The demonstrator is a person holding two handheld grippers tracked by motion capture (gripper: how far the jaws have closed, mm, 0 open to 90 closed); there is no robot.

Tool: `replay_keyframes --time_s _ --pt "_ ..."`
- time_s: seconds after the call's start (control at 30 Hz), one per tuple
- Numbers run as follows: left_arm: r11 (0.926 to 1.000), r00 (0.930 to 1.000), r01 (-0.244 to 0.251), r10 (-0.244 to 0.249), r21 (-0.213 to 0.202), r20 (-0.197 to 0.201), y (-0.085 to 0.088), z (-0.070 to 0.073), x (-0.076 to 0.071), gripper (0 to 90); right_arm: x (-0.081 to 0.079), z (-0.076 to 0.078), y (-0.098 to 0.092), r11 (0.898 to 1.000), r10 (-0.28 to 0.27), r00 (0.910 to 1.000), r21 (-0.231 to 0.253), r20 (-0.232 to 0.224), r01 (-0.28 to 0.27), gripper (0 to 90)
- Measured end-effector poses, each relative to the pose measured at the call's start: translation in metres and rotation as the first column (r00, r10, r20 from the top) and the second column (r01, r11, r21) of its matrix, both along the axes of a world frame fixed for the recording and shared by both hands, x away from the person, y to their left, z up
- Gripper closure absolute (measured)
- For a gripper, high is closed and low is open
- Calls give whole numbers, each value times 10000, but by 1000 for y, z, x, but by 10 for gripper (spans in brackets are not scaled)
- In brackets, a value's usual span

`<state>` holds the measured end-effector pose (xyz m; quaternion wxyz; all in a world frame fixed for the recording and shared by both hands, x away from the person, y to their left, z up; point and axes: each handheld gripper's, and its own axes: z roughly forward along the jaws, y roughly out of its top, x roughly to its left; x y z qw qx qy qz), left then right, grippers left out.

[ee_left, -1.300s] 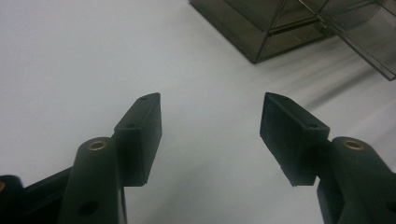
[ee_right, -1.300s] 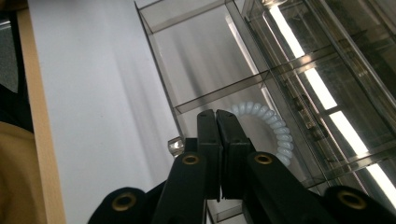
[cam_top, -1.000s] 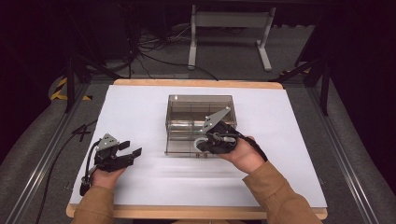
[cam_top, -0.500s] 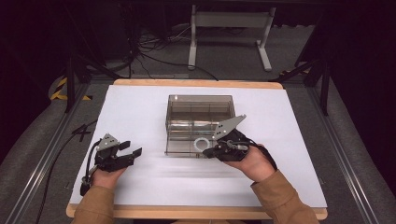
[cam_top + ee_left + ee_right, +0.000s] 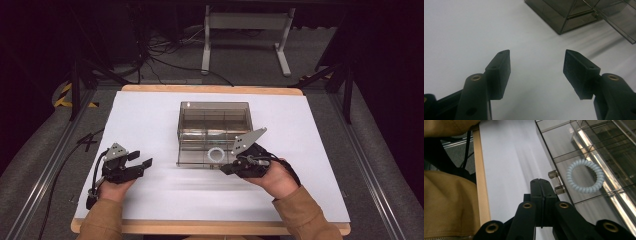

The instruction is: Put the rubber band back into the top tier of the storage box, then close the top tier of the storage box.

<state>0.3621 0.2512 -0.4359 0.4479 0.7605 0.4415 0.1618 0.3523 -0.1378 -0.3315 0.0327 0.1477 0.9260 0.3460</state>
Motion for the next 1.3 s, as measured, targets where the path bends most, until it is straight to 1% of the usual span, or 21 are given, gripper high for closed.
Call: replay_keyframes --time_s 0.03,0.07,0.3,0.37,0.5,0.53,0.6,0.7,0.77,0.83,0.93,1.0,1.07,1.13,1.3 --pt "10000 10000 -2 2 6 -8 0 0 0 396 0 0 0 10000 0 10000 0 0 0 900" --pt "10000 10000 26 -26 10 -8 0 0 0 396 -2 0 0 9998 183 9998 -44 -45 -183 900" --pt "10000 10000 -6 6 -18 29 0 0 0 396 -7 -2 -1 9989 398 9992 -263 -49 -399 900" --pt "10000 10000 24 -24 7 8 0 0 0 395 -8 -6 -2 9982 439 9990 -396 -83 -442 900" --pt "10000 10000 5 -5 -8 27 0 0 0 396 -7 -11 -2 9978 416 9990 -508 -170 -424 900" --pt "10000 10000 -2 2 -13 25 0 0 0 396 -6 -16 -1 9967 427 9989 -682 -202 -440 900" --pt "10000 10000 -4 4 -15 31 0 0 0 395 -6 -19 1 9959 391 9988 -801 -281 -413 900" --pt "10000 10000 7 -7 4 39 0 0 -1 395 -5 -23 2 9948 356 9987 -939 -355 -388 900" --pt "10000 10000 1 -1 9 38 0 0 -1 396 -4 -26 4 9934 429 9984 -1047 -379 -467 900" --pt "10000 10000 0 0 0 31 0 0 -1 396 -4 -27 6 9927 441 9985 -1110 -337 -476 900" --pt "10000 10000 19 -19 14 9 0 0 0 396 -2 -30 7 9914 314 9991 -1260 -294 -349 900" --pt "10000 10000 14 -14 1 12 0 0 0 396 1 -32 6 9907 134 9995 -1348 -290 -172 900" --pt "10000 10000 12 -12 0 11 0 0 0 396 2 -33 6 9905 113 9997 -1371 -237 -144 900" --pt "10000 10000 15 -15 13 11 0 0 0 396 7 -37 5 9899 -120 9998 -1416 -152 97 900" --pt "10000 10000 15 -15 15 4 0 0 0 396 10 -39 5 9892 -308 9995 -1434 -20 302 900"
